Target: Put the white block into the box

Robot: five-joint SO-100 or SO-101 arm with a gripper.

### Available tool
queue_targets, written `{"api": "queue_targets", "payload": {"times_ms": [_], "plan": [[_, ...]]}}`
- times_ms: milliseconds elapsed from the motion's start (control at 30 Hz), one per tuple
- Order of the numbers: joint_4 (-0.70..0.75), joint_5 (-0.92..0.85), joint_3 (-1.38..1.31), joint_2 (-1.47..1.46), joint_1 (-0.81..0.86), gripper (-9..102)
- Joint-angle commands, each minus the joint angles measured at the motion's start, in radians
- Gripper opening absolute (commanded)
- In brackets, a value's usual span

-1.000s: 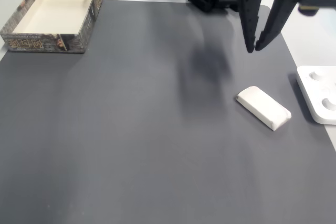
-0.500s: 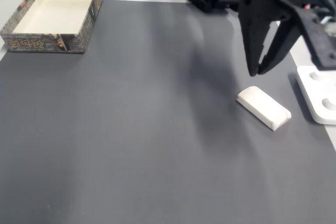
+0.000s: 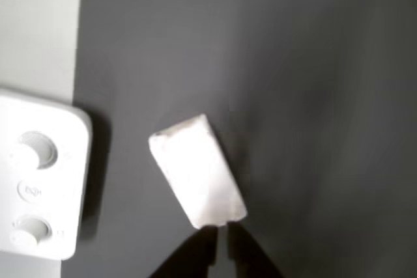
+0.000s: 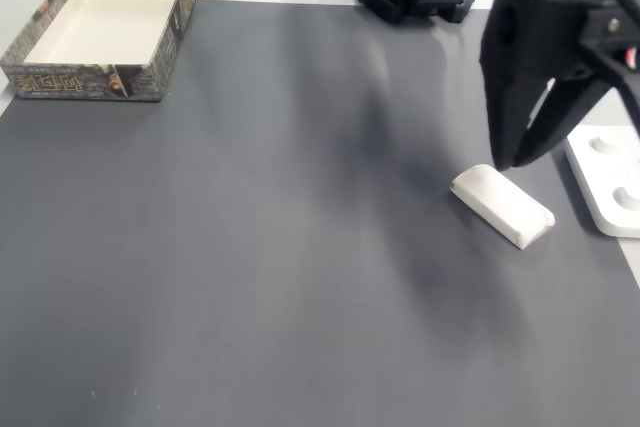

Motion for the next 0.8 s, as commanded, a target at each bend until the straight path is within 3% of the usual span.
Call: {"api": "queue_targets", "payload": {"times_ms": [0, 300, 567, 767], "plan": [[0.055, 0.052, -0.120, -0.011, -0.028, -2], [0.057, 0.109, -0.120, -0.020, -0.026, -2], [0.061, 0.436, -0.100, -0.023, -0.026, -2], [0.061, 0.440, -0.080, -0.023, -0.021, -2]]}}
